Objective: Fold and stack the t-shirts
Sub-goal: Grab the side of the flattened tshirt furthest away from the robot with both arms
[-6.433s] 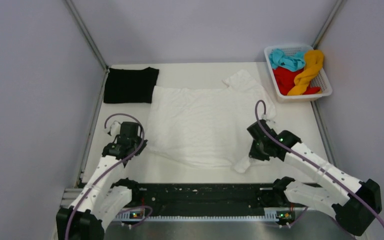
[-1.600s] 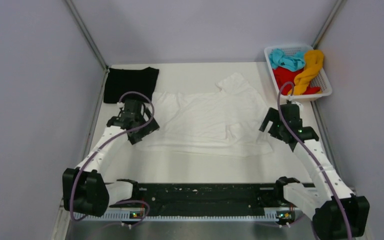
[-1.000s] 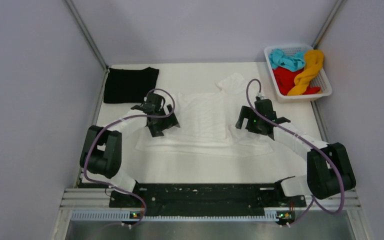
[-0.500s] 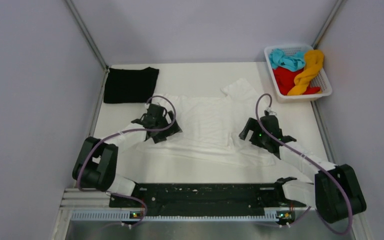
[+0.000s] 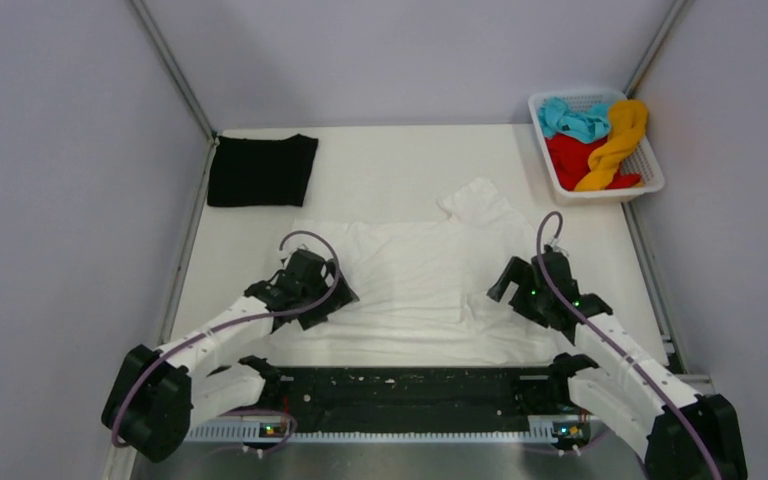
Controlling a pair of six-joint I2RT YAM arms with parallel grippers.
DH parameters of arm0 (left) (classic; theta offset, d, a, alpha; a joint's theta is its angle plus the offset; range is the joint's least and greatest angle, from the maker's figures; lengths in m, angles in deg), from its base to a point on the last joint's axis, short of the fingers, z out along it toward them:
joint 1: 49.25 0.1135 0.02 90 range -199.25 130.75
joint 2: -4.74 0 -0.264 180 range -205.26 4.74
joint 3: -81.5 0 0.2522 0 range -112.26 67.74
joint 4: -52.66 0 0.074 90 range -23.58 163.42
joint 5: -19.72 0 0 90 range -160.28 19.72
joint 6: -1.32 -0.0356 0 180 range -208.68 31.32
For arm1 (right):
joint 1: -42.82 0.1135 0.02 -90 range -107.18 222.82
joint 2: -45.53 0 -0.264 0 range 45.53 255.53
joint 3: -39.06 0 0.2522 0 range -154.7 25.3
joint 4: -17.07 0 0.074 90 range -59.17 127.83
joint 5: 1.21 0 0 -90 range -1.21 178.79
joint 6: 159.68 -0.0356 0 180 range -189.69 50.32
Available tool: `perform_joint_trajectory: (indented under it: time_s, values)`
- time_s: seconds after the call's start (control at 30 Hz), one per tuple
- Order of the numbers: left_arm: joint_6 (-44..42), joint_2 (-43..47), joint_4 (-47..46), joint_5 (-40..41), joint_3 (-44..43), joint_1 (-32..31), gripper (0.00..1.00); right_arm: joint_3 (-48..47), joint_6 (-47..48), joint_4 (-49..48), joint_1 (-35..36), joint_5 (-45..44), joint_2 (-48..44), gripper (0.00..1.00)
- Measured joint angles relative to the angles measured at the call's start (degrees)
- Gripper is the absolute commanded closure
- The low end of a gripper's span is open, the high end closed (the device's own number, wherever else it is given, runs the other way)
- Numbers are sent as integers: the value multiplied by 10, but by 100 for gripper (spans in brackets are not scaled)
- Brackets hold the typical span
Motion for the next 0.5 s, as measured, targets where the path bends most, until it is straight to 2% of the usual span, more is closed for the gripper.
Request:
perform_joint_trajectory:
  time_s: [0.17,0.33,0.4,0.5]
  values:
    - [-1,2,67,39,-24,-1,1,-10,7,30,0,-7,-8,1]
    - [-34,-57,160,125,-157,14,1,-100,53,68,0,-35,16,1]
    - [-59,-88,159,146,-224,44,1,-149,75,61,0,-48,33,1]
    - [-101,-146,140,144,-299,122,1,-210,108,16,0,-64,70,1]
